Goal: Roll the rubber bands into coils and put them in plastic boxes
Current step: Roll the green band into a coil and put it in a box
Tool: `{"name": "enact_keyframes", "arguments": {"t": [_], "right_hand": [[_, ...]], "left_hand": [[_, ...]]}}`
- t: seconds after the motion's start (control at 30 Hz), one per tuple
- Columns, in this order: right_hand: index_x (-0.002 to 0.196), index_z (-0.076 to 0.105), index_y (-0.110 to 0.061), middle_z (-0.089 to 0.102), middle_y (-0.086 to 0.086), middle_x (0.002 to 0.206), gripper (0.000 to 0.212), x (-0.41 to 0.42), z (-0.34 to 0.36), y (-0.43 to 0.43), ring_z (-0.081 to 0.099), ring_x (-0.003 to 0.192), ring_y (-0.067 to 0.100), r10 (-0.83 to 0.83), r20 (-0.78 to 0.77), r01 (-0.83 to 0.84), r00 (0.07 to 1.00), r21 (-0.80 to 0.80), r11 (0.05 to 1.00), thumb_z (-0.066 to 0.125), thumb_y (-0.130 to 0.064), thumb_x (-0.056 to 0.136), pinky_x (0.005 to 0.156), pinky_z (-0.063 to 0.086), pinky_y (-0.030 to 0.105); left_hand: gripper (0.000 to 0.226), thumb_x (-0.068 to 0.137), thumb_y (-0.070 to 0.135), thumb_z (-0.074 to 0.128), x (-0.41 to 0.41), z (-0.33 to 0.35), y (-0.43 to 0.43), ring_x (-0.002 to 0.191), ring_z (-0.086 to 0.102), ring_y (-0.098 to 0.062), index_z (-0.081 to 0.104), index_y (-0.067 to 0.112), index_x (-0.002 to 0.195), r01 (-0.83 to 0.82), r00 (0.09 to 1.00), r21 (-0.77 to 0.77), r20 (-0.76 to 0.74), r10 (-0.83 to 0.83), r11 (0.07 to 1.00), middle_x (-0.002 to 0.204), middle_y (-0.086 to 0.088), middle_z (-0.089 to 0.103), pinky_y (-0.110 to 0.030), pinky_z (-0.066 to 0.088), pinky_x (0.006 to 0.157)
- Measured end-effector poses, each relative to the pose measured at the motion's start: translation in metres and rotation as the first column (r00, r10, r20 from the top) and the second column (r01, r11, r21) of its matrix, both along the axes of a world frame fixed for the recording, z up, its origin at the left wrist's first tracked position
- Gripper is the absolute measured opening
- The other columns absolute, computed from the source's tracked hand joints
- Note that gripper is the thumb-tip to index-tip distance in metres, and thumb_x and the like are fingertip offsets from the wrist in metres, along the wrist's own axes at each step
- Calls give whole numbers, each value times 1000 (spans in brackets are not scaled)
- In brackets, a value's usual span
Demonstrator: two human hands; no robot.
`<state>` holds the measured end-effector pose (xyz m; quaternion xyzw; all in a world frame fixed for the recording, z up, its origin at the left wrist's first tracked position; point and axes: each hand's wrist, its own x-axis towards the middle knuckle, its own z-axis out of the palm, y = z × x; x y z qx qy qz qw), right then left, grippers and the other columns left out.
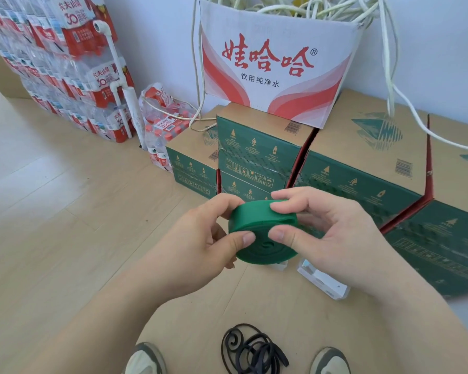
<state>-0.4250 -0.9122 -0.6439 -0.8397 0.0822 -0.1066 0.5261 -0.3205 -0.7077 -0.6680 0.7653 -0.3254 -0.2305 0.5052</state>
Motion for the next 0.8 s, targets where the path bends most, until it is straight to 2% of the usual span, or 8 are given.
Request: {"name": "enact_keyframes", "arguments": {"t": [0.1, 0.27, 0.4, 0.53, 0.67, 0.8], "right_hand": [[104, 77, -33, 71, -11, 115, 31, -4, 0, -2, 69, 112, 16, 29, 57, -26, 998, -53, 998, 79, -9, 85, 96, 57, 34], [101, 76, -34, 77, -13, 100, 29, -9, 6, -2, 72, 101, 11, -19, 72, 22, 997, -36, 999, 75, -8, 89, 83, 57, 17], [99, 72, -32, 76, -11, 97, 27, -8, 9, -4, 72, 96, 13, -18, 67, 22, 998, -55, 998, 75, -7, 89, 80, 59, 21], [98, 67, -30, 77, -18, 97, 25, -8, 10, -6, 73, 95, 5, -15, 31, 16, 999, -29, 999, 76, -9, 88, 80, 59, 18], [96, 65, -32, 77, -12, 100, 26, -8, 5, -11, 74, 96, 9, 1, -27, -2, 1000, -48, 999, 79, -12, 87, 87, 61, 31], [85, 66, -26, 77, -4, 88, 25, -9, 2, -13, 75, 82, 16, -66, -5, 66, 998, -30, 997, 84, -10, 81, 78, 63, 42]], "left_hand": [[21, 97, 16, 67, -2, 0, -1, 72, 71, -26, 61, 27, 115, -15, 999, -41, -45, 13, 999, 105, 6, 66, -45, 62, 72], [18, 99, 14, 64, -5, 1, -6, 72, 71, -30, 63, 23, 114, -6, 995, -66, -102, -1, 998, 102, 3, 67, -48, 62, 73], [16, 99, 15, 64, -4, 3, -8, 72, 71, -31, 63, 21, 114, 2, 993, -61, -114, -9, 998, 102, 1, 67, -45, 62, 71], [15, 99, 16, 64, -5, 6, -11, 70, 71, -30, 63, 20, 114, -7, 995, -32, -102, 4, 999, 100, 1, 67, -38, 61, 67], [15, 99, 17, 64, -3, 6, -15, 70, 71, -28, 63, 22, 114, -6, 997, 5, -73, 6, 1000, 102, 2, 67, -39, 61, 67], [21, 97, 23, 66, -4, 4, -19, 71, 71, -21, 63, 28, 118, -22, 999, 47, -33, 24, 999, 106, 9, 67, -35, 62, 68]]}}
